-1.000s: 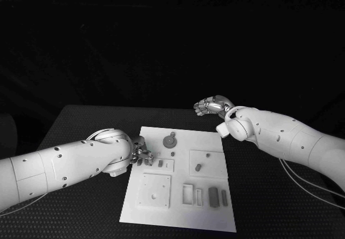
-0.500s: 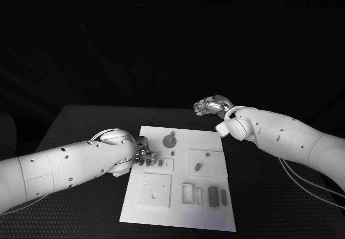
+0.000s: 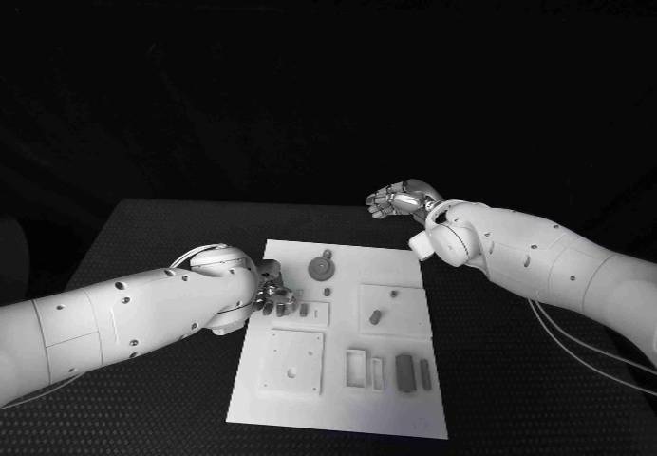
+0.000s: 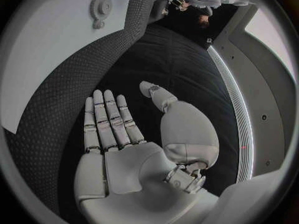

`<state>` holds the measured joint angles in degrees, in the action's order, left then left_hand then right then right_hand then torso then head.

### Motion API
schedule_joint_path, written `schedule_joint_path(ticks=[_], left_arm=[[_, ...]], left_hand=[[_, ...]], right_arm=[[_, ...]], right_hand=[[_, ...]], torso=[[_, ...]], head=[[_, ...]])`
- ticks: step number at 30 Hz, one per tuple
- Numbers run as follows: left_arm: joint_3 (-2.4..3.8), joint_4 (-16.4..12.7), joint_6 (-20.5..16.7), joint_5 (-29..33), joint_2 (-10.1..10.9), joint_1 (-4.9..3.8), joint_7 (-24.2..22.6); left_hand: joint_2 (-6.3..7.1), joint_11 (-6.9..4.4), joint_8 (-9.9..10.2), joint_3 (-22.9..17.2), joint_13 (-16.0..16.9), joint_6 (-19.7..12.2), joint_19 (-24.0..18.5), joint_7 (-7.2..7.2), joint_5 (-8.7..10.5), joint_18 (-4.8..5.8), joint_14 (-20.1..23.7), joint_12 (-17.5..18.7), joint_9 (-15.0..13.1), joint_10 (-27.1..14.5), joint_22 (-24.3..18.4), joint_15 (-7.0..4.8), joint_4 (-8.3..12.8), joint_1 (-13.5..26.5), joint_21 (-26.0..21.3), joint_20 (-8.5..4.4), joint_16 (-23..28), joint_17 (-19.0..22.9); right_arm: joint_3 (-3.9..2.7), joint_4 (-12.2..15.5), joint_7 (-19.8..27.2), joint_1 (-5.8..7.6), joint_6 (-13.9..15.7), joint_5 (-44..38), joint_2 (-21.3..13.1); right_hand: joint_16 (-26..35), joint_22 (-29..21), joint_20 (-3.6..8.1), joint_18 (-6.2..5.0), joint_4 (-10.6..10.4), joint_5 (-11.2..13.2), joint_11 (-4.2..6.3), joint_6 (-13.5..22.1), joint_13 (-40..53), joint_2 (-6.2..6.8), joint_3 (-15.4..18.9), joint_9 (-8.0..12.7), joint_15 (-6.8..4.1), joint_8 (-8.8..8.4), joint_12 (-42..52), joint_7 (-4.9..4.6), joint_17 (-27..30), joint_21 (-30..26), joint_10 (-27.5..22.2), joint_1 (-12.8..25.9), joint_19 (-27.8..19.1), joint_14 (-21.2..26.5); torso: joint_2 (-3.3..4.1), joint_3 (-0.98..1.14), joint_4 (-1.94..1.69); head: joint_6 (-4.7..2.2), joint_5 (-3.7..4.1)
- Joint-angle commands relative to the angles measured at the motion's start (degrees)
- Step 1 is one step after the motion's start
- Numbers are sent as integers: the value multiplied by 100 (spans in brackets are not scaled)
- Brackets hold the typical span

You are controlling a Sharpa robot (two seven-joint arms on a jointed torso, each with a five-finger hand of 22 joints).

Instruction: Assemble the parts on the task board

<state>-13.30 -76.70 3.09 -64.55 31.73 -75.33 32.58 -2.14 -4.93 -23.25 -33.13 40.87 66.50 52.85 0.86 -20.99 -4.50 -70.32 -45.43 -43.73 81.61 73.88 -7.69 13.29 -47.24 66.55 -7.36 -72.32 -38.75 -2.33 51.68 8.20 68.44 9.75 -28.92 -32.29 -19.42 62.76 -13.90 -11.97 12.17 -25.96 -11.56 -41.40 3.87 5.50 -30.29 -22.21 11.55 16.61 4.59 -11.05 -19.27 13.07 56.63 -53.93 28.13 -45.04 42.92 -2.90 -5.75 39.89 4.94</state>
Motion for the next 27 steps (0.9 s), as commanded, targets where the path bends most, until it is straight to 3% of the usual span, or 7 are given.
schedule_joint_path(ticks=[1,3,6,12,18,22,27], left_arm=[[-37,1,77,-23,8,64,29],[-37,3,31,-24,31,64,39],[-37,3,-36,-56,51,64,54],[-35,3,-183,-72,75,64,44],[-32,-2,-460,61,109,63,36],[-29,-24,-530,89,155,63,35],[-14,-56,-632,142,229,61,31]], left_hand=[[127,-16,23,8,9,-22,44,6,92,-56,-133,-23,-10,-51,10,-192,-71,3,18,-663,-23,12],[208,-15,33,17,9,-22,44,7,148,-58,-128,-18,-14,-54,10,-197,-139,38,14,-666,-21,23],[410,-13,59,45,9,-35,38,9,564,-68,-112,-3,-27,-70,10,-211,-296,120,-2,-679,-15,48],[946,-19,104,77,17,-102,19,11,1756,-90,-72,30,-78,-128,-1,-253,-699,368,-58,-711,3,96],[1454,43,278,-45,30,-414,-9,96,1819,-99,26,67,-46,-241,-12,-253,-1178,581,-90,-723,32,121],[1569,58,320,-118,54,-498,-9,116,1820,-98,44,52,-39,-275,-5,-248,-1333,540,-76,-726,24,123],[1544,65,334,-139,68,-541,-12,125,1819,-98,55,45,-44,-298,-1,-245,-1355,457,-68,-728,23,126]], right_arm=[[0,9,59,-1,-25,-35,-4],[0,8,59,-1,-24,-35,-6],[0,5,58,-1,-23,-35,-9],[0,0,59,-1,-18,-35,-6],[0,-3,59,-1,-9,-35,-8],[0,-2,59,-1,-10,-35,-11],[0,-4,60,-1,-9,-35,-13]], right_hand=[[-36,8,-10,102,18,-31,2,6,6,21,1,6,-3,40,-33,-213,9,-24,24,7,-21,55],[-36,9,-11,102,18,-31,2,6,6,22,1,6,-3,40,-33,-214,9,-24,24,7,-21,55],[-36,9,-11,102,18,-31,2,7,6,23,2,7,-3,40,-34,-214,9,-25,24,7,-21,56],[-36,11,-11,102,19,-31,2,9,6,26,2,8,-1,39,-36,-215,10,-28,22,7,-22,58],[-35,12,-11,103,20,-31,1,11,5,27,3,9,-1,38,-37,-216,11,-30,21,7,-22,59],[-35,13,-11,103,20,-31,1,12,5,28,3,10,0,38,-38,-217,12,-31,20,7,-22,60],[-35,15,-11,103,20,-31,0,12,5,28,3,10,0,38,-38,-218,13,-32,20,7,-23,60]], torso=[[-2,-3,-2],[-3,-2,-1],[0,-4,1],[-3,-4,-1],[-3,-1,-1],[-5,-2,-2],[-3,-3,-6]], head=[[-1,5],[-3,5],[-6,15],[-10,23],[-16,28],[-24,30],[-36,35]])
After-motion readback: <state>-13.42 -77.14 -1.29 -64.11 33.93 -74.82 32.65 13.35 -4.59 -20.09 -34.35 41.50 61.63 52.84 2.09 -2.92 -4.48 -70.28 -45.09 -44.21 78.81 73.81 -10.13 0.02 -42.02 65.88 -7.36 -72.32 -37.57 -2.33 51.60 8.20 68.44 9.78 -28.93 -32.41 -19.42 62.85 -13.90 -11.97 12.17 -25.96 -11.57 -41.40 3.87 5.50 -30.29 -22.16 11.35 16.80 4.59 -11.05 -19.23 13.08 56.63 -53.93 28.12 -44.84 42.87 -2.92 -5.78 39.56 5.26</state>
